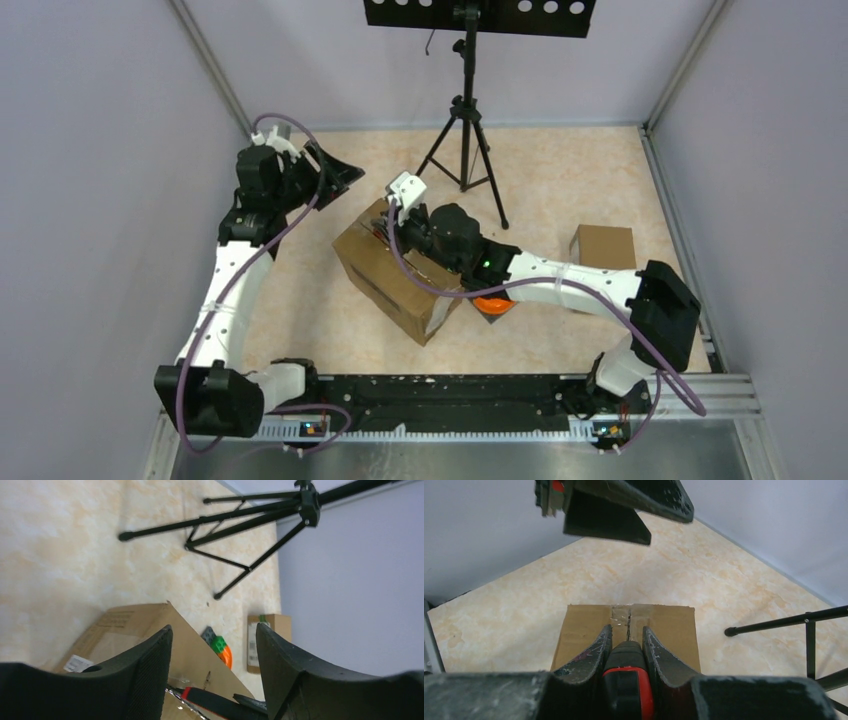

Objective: Unpack the express box
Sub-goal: Cut the express box at the center of the board.

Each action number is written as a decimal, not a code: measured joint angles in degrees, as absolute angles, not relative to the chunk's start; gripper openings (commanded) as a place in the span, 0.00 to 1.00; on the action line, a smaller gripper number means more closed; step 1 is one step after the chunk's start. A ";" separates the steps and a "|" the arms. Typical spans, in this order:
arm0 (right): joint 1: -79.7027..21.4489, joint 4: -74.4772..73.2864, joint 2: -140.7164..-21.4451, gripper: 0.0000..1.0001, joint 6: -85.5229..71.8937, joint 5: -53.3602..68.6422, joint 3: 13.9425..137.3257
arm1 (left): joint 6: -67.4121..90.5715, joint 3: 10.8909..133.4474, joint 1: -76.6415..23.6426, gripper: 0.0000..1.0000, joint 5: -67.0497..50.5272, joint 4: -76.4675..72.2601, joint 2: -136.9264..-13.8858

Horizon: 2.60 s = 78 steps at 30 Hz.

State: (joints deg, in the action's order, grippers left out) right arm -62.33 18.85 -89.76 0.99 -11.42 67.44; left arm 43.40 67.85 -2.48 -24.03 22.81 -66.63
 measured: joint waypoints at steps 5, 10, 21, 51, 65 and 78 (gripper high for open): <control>-62.33 19.31 -90.08 0.00 0.91 -11.00 67.59 | 49.50 57.87 -3.05 0.71 -31.33 13.17 -67.59; -62.41 19.22 -90.08 0.00 1.08 -11.18 67.59 | 56.05 47.64 -3.92 0.73 -34.61 1.87 -68.27; -63.00 15.68 -90.08 0.00 0.82 -12.36 68.88 | 58.87 41.56 -4.84 0.74 -31.18 -6.39 -64.34; -64.51 -5.85 -85.58 0.00 -6.61 -18.15 75.02 | 58.87 40.71 -6.17 0.73 -21.80 -2.13 -60.86; -64.77 -9.32 -81.08 0.00 -7.73 -18.63 73.47 | 58.87 40.71 -6.17 0.73 -20.93 -2.13 -60.86; -64.77 -11.14 -78.43 0.00 -8.01 -19.20 71.57 | 58.87 40.71 -6.28 0.73 -20.91 -2.00 -60.88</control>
